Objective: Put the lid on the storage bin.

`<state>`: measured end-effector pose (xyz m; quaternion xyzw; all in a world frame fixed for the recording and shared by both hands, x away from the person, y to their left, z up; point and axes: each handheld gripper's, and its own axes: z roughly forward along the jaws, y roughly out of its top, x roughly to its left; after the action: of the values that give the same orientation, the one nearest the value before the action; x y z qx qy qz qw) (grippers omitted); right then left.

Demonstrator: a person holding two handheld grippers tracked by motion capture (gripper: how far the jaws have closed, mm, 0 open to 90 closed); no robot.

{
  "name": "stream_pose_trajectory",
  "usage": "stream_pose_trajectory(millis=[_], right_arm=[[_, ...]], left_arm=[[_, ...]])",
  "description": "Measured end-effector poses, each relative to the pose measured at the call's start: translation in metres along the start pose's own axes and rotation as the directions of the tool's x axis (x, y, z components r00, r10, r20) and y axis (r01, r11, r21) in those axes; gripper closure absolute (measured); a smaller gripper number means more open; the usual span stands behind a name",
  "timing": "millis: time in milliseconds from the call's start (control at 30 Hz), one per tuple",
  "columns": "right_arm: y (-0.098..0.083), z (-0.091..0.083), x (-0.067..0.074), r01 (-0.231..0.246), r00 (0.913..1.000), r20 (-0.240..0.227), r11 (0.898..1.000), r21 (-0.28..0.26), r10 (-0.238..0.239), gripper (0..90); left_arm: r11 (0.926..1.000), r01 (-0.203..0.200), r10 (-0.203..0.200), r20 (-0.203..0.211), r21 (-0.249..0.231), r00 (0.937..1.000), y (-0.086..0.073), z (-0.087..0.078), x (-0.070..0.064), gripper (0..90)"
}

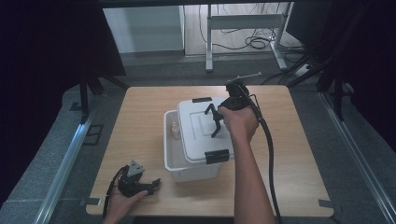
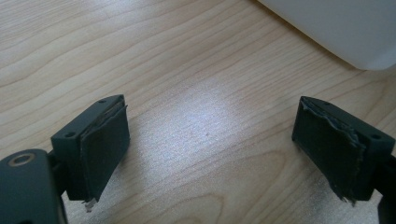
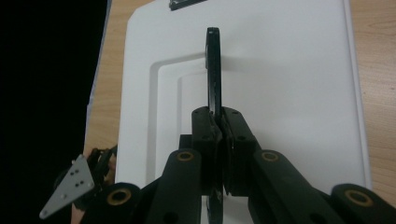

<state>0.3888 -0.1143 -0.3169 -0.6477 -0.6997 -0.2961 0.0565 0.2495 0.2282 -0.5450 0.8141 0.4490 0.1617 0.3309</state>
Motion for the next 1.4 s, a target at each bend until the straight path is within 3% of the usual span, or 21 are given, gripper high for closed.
stream_pose_trajectory(millis=[667, 933, 1400], right_arm=[[-0.006, 0.009, 0.025, 0.004, 0.9987, -0.05, 1.0, -0.004, -0.005, 85.6], [-0.01, 0.025, 0.038, 0.015, 0.9977, -0.066, 1.0, 0.015, -0.014, 85.6], [-0.015, 0.038, 0.045, -0.027, 0.999, -0.035, 1.0, -0.016, 0.027, 85.6]], left_arm=[[1.0, -0.001, 0.001, 0.001, 0.002, 1.0, 0.0, 0.0, 0.0, 11.1], [1.0, -0.002, 0.002, 0.001, 0.001, 1.0, 0.0, 0.0, 0.0, 11.1], [1.0, -0.003, 0.003, 0.001, 0.0, 1.0, 0.0, 0.0, 0.0, 11.1]])
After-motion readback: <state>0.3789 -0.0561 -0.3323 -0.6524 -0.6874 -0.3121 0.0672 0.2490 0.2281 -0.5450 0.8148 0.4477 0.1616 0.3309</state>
